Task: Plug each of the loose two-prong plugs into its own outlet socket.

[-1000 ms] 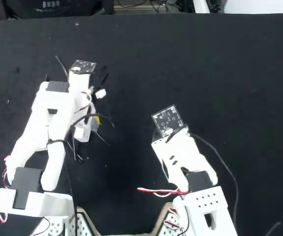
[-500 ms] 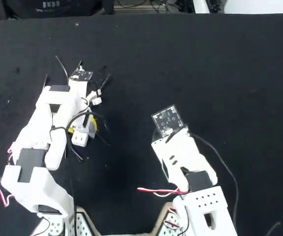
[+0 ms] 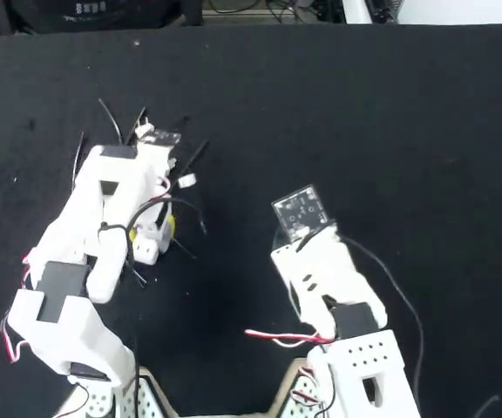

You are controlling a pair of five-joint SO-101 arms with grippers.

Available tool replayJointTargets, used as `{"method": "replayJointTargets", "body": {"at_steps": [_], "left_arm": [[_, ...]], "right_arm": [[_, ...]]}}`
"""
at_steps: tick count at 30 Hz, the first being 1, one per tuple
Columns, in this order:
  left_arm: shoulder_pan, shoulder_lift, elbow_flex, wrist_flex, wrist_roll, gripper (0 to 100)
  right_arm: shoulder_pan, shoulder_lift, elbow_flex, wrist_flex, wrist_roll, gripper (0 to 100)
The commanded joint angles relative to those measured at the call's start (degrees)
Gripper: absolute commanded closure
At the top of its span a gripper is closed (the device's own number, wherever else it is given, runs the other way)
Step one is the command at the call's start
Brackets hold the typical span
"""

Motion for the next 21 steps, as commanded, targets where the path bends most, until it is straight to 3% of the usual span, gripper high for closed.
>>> {"method": "replayJointTargets", "body": {"at_steps": [1,7,10,14,17,21], "left_arm": [[4.6,-0.4,-12.1,8.4,5.0,97],[15.1,-0.3,-24.3,20.6,9.1,97],[21.5,0.1,-22.6,19.9,9.0,97],[26.6,-0.4,-14.3,13.1,8.9,93],[26.9,-0.4,-10.7,10.5,8.9,81],[24.0,-0.4,-13.1,10.8,8.8,82]], "right_arm": [[6.7,-1.0,-2.0,-1.4,-4.9,81.9],[17.1,-1.0,-3.7,-1.9,-14.6,81.9],[19.5,-1.0,-3.2,-3.8,-16.8,81.9],[19.4,-1.0,-2.9,-4.3,-16.8,81.9],[19.3,-1.0,-2.7,-4.4,-16.7,81.9],[19.3,-1.0,-2.7,-4.4,-16.7,81.9]]}}
